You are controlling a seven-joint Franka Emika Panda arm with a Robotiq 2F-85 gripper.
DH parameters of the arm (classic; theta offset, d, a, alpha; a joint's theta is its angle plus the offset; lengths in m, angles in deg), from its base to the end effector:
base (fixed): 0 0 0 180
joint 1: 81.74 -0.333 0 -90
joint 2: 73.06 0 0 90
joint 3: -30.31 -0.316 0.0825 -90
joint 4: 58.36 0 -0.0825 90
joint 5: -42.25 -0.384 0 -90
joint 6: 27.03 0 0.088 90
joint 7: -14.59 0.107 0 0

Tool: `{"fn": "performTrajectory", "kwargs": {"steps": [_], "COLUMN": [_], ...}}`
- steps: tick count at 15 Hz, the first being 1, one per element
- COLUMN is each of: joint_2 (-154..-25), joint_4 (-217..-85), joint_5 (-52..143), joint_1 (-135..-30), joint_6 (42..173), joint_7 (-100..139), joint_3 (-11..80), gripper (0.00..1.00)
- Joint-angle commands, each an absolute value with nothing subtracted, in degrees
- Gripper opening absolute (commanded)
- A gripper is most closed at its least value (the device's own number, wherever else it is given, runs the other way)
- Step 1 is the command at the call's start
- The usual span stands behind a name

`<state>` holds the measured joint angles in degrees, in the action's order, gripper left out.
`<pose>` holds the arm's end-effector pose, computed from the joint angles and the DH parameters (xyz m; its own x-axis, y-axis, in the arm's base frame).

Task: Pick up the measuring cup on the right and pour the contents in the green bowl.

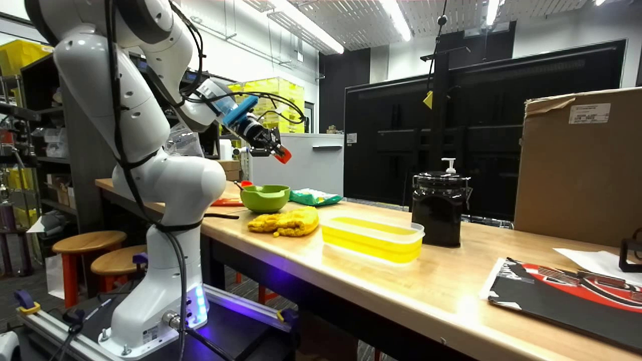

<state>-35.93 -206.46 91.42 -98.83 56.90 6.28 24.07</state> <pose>0.3144 0.0433 0.4810 0.7982 0.3033 -0.5205 0.6023 -0.4197 0.6790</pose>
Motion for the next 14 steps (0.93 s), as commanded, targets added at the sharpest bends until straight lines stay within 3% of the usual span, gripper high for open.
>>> {"fn": "performTrajectory", "kwargs": {"steps": [1,7,14], "joint_2": [-33.84,-34.34,-39.35], "joint_4": [-206.26,-202.81,-193.45], "joint_5": [88.37,79.58,64.23], "joint_1": [-99.13,-97.05,-93.87], "joint_6": [62.21,69.55,67.60], "joint_7": [-0.24,-14.47,-34.71], "joint_3": [29.04,37.44,44.20], "gripper": [0.01,0.01,0.01]}}
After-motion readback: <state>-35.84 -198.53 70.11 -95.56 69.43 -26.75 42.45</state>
